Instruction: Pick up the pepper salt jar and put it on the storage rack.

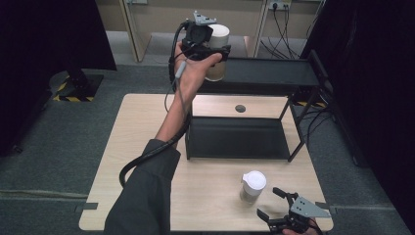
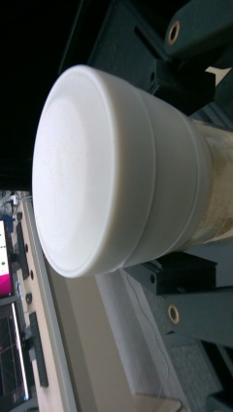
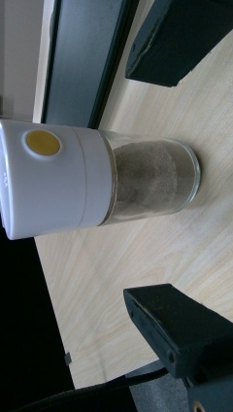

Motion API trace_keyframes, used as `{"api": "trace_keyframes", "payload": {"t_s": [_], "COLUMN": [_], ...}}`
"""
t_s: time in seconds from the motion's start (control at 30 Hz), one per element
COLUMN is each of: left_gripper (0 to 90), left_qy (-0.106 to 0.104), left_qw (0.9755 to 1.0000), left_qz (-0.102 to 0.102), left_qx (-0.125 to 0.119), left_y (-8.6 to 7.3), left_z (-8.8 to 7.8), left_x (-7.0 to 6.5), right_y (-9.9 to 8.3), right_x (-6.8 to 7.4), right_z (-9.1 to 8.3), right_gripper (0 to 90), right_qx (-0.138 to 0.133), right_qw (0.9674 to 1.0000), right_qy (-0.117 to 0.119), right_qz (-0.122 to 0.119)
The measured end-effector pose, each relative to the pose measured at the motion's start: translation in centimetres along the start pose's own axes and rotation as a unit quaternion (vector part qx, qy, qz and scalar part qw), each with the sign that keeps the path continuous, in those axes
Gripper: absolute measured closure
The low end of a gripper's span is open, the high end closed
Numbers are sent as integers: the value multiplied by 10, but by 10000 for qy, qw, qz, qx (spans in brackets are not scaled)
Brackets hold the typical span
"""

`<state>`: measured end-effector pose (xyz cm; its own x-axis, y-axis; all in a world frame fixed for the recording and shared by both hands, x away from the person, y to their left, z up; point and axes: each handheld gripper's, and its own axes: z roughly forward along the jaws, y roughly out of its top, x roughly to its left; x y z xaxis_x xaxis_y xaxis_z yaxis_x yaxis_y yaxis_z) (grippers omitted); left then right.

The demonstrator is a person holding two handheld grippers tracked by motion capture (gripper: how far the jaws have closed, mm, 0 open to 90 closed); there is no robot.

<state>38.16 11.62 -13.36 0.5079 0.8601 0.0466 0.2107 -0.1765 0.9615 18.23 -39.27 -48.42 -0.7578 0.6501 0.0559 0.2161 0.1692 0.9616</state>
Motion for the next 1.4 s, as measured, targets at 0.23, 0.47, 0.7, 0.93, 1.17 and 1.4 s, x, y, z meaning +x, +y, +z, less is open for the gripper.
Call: {"api": "trace_keyframes", "payload": {"t_s": [0.23,0.47,0.7,0.93,1.17,1.4], "left_gripper": [352,352,351,348,343,184], "left_qy": [98,180,206,152,193,199], "left_qw": [9999,9998,9998,9995,9995,9995], "left_qz": [-45,-57,-56,-265,-194,-160], "left_qx": [-63,18,-42,-88,-125,-174], "left_y": [2,0,-6,-10,-12,-12], "left_z": [13,27,33,31,30,24], "left_x": [-2,-5,-4,3,1,-2], "right_y": [0,0,0,-1,-1,-1], "right_x": [0,0,-1,0,0,0], "right_z": [-1,-1,-1,-1,0,0], "right_gripper": [22,22,22,22,22,22], "right_qx": [-26,-54,-56,-66,-67,-68], "right_qw": [10000,10000,10000,10000,10000,10000], "right_qy": [13,56,66,68,71,71], "right_qz": [-1,2,10,15,20,15]}}
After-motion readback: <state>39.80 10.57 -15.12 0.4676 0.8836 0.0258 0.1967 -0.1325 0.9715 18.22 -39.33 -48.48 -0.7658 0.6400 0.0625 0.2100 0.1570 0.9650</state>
